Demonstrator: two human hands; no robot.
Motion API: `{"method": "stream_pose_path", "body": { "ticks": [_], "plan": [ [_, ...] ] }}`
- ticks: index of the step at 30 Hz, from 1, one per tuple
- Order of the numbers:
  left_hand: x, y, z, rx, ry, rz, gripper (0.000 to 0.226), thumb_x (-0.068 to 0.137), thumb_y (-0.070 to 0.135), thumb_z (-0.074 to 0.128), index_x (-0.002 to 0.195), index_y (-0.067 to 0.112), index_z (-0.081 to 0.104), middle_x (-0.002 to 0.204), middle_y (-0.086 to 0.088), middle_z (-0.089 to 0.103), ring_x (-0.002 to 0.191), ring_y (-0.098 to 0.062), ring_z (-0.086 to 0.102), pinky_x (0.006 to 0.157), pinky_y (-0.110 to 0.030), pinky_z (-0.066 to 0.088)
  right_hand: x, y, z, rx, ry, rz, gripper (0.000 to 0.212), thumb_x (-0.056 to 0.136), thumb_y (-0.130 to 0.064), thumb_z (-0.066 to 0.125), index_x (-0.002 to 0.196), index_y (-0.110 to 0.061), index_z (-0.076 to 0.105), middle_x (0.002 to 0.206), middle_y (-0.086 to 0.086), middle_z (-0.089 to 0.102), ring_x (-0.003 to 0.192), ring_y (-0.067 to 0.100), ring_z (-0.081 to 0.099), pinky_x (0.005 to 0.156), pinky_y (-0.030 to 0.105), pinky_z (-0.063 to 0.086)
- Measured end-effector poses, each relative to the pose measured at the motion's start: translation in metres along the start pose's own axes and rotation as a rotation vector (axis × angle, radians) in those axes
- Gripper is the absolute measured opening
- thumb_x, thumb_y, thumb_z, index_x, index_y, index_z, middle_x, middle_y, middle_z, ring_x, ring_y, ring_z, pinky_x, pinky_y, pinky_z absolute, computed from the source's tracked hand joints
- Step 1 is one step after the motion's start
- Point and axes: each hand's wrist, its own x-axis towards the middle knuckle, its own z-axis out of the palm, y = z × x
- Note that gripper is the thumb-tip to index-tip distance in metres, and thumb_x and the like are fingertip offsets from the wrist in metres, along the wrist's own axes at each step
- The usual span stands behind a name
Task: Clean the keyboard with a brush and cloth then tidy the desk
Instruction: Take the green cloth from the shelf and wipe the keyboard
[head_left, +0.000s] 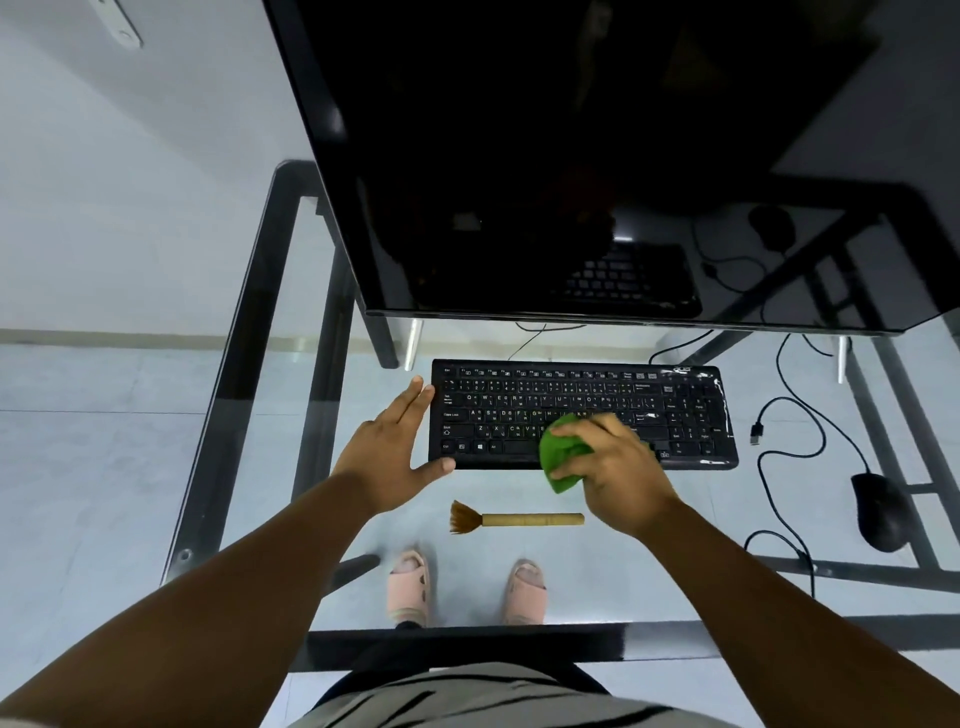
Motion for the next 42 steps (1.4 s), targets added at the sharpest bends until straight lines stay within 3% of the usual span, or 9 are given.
{"method": "stream_pose_path", "body": {
  "ticks": [5, 8, 14, 20, 24, 27, 34, 38, 42],
  "plan": [
    [0.001, 0.019, 0.008, 0.065, 0.154, -0.019, 0.099, 0.081, 0.07, 0.052, 0.154, 0.022, 0.006, 0.163, 0.004, -0.003, 0.149, -0.017, 0.008, 0.117, -0.041, 0.016, -0.026, 0.012, -0.001, 0.126, 0.316, 0.277, 0.053, 0.065, 0.015, 0.059, 0.104, -0.018, 0.074, 0.117, 0.003, 0.061, 0.095, 0.026, 0.05, 0.084, 0.033, 0.046],
    [0.006, 0.037, 0.016, 0.099, 0.166, -0.012, 0.104, 0.077, 0.072, 0.054, 0.154, 0.021, 0.006, 0.163, 0.004, -0.004, 0.149, -0.017, 0.001, 0.119, -0.04, 0.009, -0.038, 0.011, 0.005, 0.151, 0.317, 0.337, 0.056, 0.066, 0.013, 0.061, 0.114, -0.015, 0.07, 0.116, 0.003, 0.058, 0.095, 0.025, 0.05, 0.083, 0.036, 0.05],
    [0.021, 0.076, 0.034, 0.158, 0.12, -0.005, 0.115, 0.073, 0.074, 0.057, 0.154, 0.021, -0.004, 0.161, 0.006, -0.015, 0.148, -0.014, -0.012, 0.12, -0.037, 0.0, -0.054, 0.013, 0.014, 0.095, 0.167, 0.225, 0.048, 0.068, 0.002, 0.064, 0.109, -0.023, 0.074, 0.115, 0.004, 0.056, 0.099, 0.027, 0.049, 0.076, 0.033, 0.053],
    [0.032, 0.096, 0.037, 0.159, 0.08, -0.076, 0.125, 0.067, 0.07, 0.067, 0.153, 0.021, -0.009, 0.161, 0.005, -0.016, 0.148, -0.015, -0.013, 0.119, -0.039, -0.001, -0.082, 0.034, 0.018, 0.158, 0.376, 0.48, 0.048, 0.069, 0.009, 0.062, 0.109, -0.015, 0.074, 0.116, 0.011, 0.057, 0.1, 0.033, 0.052, 0.08, 0.044, 0.055],
    [0.033, 0.103, 0.04, 0.183, 0.08, -0.106, 0.125, 0.068, 0.07, 0.066, 0.153, 0.019, -0.009, 0.162, 0.003, -0.014, 0.148, -0.016, -0.013, 0.12, -0.039, 0.0, -0.065, 0.013, 0.02, 0.182, 0.256, 0.336, 0.05, 0.071, 0.004, 0.062, 0.115, -0.018, 0.071, 0.122, 0.008, 0.054, 0.104, 0.029, 0.05, 0.085, 0.035, 0.052],
    [0.033, 0.106, 0.041, 0.196, 0.088, -0.117, 0.122, 0.07, 0.07, 0.064, 0.153, 0.018, -0.008, 0.162, 0.003, -0.014, 0.148, -0.017, -0.014, 0.12, -0.039, 0.0, -0.062, 0.012, 0.018, 0.142, 0.136, 0.216, 0.047, 0.074, -0.004, 0.06, 0.115, -0.024, 0.071, 0.122, 0.003, 0.055, 0.102, 0.027, 0.05, 0.074, 0.033, 0.055],
    [0.032, 0.107, 0.04, 0.21, 0.087, -0.12, 0.119, 0.073, 0.069, 0.063, 0.153, 0.018, -0.008, 0.161, 0.003, -0.015, 0.148, -0.016, -0.015, 0.119, -0.037, -0.002, -0.088, 0.043, 0.019, 0.185, 0.425, 0.516, 0.047, 0.069, 0.011, 0.06, 0.107, -0.013, 0.073, 0.117, 0.011, 0.058, 0.097, 0.031, 0.051, 0.08, 0.042, 0.054],
    [0.032, 0.108, 0.041, 0.209, 0.095, -0.125, 0.119, 0.072, 0.068, 0.064, 0.154, 0.018, -0.006, 0.162, 0.002, -0.012, 0.148, -0.016, -0.013, 0.12, -0.039, 0.001, -0.072, 0.023, 0.019, 0.194, 0.299, 0.332, 0.048, 0.07, 0.004, 0.061, 0.112, -0.017, 0.071, 0.12, 0.007, 0.056, 0.102, 0.028, 0.05, 0.084, 0.032, 0.051],
    [0.032, 0.109, 0.041, 0.2, 0.102, -0.13, 0.119, 0.071, 0.067, 0.066, 0.154, 0.018, -0.004, 0.162, 0.002, -0.01, 0.149, -0.017, -0.011, 0.121, -0.04, 0.003, -0.074, 0.026, 0.018, 0.145, 0.189, 0.222, 0.043, 0.073, -0.003, 0.06, 0.109, -0.021, 0.073, 0.121, 0.001, 0.057, 0.1, 0.025, 0.051, 0.075, 0.031, 0.054]
  ]
}}
